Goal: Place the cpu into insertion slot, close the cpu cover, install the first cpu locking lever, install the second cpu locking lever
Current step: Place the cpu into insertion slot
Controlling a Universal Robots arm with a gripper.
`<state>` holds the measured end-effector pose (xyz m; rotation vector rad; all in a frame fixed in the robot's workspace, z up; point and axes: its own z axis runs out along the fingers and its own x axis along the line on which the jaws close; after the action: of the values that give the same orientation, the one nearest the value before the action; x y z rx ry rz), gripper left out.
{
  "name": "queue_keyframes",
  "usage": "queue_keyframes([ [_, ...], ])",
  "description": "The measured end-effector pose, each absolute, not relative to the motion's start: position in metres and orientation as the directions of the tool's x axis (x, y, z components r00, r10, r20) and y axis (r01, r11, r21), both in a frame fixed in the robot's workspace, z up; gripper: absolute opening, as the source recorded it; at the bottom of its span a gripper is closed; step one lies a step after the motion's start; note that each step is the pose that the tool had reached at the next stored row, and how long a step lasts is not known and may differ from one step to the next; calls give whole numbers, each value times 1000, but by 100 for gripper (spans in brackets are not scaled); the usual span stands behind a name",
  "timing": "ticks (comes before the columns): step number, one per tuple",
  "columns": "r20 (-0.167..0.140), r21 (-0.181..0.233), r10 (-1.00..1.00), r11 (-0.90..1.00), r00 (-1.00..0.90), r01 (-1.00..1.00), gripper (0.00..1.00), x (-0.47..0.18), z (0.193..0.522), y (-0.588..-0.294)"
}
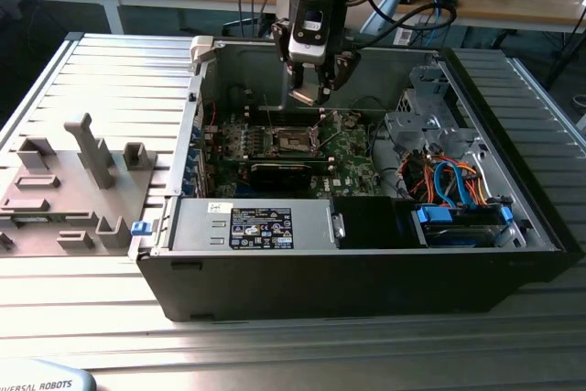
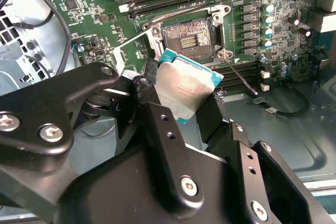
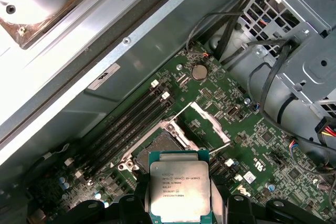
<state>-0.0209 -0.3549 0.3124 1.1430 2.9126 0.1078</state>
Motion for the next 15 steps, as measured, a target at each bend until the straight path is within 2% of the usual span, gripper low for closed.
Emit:
queue_keyframes([
  [15,15,68,690,722,-724,689,54,-21,312,-355],
])
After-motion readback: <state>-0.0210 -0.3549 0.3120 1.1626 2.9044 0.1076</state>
